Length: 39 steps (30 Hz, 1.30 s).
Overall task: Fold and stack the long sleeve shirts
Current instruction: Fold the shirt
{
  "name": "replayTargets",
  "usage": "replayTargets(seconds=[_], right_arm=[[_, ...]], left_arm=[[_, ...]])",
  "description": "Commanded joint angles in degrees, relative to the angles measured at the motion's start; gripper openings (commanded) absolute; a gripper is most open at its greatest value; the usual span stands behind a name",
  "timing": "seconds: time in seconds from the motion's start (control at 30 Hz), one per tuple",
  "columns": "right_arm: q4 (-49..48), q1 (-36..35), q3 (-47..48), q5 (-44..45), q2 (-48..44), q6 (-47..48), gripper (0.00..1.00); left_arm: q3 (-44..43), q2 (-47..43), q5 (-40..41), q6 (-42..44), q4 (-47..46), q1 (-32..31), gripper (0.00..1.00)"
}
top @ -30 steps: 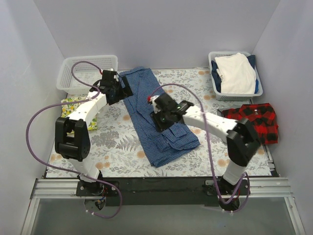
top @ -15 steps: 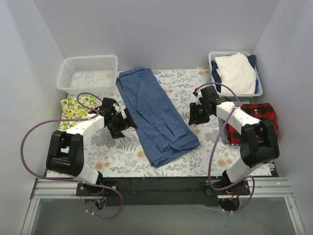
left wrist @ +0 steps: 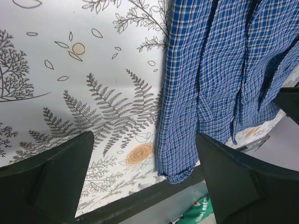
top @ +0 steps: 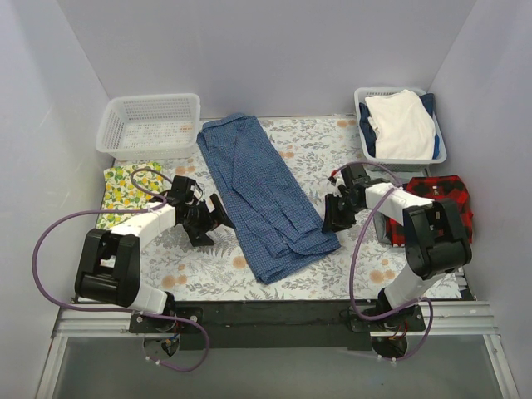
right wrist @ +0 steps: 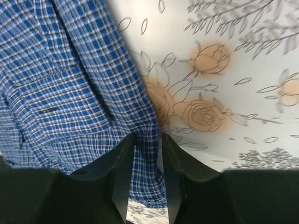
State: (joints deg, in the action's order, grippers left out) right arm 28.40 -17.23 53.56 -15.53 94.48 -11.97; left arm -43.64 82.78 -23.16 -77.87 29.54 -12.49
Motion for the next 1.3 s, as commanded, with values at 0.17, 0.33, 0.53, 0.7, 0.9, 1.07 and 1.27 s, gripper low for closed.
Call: replayTargets(seconds=[0.17, 0.33, 0.53, 0.7, 0.9, 1.07, 1.27], right_arm=[[-3.0, -0.78, -9.43, -9.95, -2.81, -8.05, 0.18], [-5.11, -4.56, -9.26, -10.57, -3.42, -14.3, 0.12], [-10.56, -10.79, -6.64, -12.51, -2.72, -22.21, 0.1], [-11.35, -15.28, -2.32, -12.33, -0.88, -23.72, 0.1], [-10.04, -15.55, -4.86, -11.63, -1.92, -22.66, 0.11], [-6.88, -15.55, -6.1, -9.09, -3.24, -19.94, 0.48], [-5.47, -15.55, -9.0, -6.45, -6.5, -17.22, 0.77]], left_arm=[[1.01, -3.06, -2.16, 0.52, 2.62, -0.08, 0.91], [2.85, -5.17, -1.8, 0.44, 5.43, 0.01, 0.91], [6.28, -10.44, -1.8, -1.85, 9.21, -0.08, 0.9], [9.96, -13.61, -3.03, -3.34, 11.33, -0.25, 0.85], [7.96, -14.49, -0.49, -7.99, 15.63, -2.1, 0.78], [9.79, -15.37, 1.8, -10.72, 15.46, -2.27, 0.72], [15.41, -18.09, 0.22, -17.3, 8.79, -2.8, 0.68]])
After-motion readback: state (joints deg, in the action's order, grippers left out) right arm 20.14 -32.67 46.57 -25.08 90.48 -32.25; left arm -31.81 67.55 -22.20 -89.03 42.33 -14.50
